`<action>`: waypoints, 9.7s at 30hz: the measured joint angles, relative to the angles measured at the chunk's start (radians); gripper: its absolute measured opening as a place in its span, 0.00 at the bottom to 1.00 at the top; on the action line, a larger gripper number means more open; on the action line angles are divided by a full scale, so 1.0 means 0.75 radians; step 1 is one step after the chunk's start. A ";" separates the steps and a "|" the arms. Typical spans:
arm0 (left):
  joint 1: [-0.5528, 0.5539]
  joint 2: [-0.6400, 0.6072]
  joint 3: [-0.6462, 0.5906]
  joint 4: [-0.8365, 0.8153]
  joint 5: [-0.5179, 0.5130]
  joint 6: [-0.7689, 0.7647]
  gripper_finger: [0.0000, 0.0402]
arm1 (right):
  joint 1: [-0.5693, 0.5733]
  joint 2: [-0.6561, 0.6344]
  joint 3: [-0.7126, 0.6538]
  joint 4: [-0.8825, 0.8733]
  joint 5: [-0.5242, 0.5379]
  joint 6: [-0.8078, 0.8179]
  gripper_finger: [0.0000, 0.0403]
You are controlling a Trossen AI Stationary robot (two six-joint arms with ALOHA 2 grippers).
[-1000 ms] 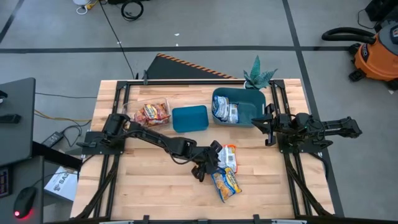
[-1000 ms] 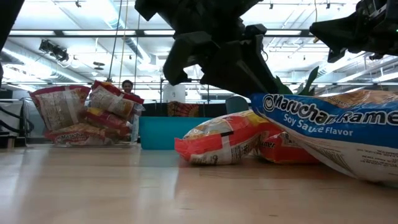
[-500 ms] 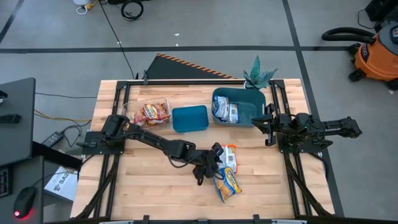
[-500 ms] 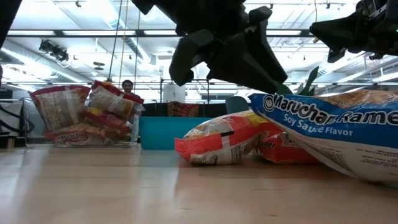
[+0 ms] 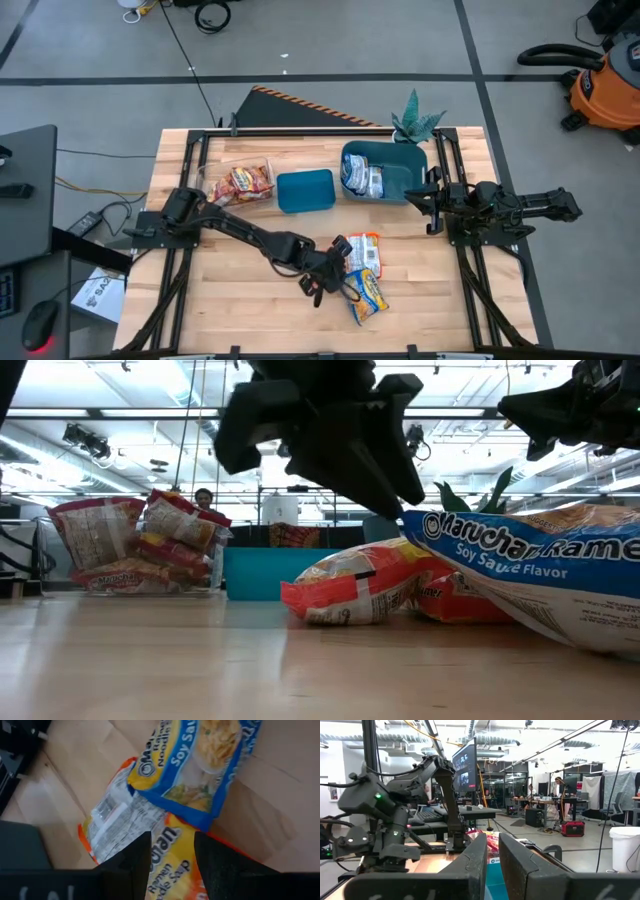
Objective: Sort Maruchan noodles
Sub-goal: Put the blue noodle pack into the green bin, then put the orange noodle pack into the blue bin
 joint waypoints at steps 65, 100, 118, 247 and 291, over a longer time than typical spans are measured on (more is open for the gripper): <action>0.318 -0.033 0.005 0.511 0.342 -0.104 0.01 | 0.000 0.000 0.000 0.001 0.000 0.000 0.14; 0.905 0.166 0.005 1.149 0.568 -0.032 0.03 | 0.000 0.000 0.000 0.000 -0.001 0.000 0.14; 0.784 0.166 0.249 0.608 0.347 -0.059 0.08 | 0.000 0.000 0.000 0.000 0.000 0.000 0.14; 0.556 -0.254 0.251 -0.827 -0.116 -0.283 0.00 | 0.000 0.005 -0.001 0.030 0.001 0.000 0.14; 0.627 -0.250 -0.050 -0.260 0.210 -0.151 0.41 | 0.000 0.005 -0.001 0.030 0.000 0.000 0.14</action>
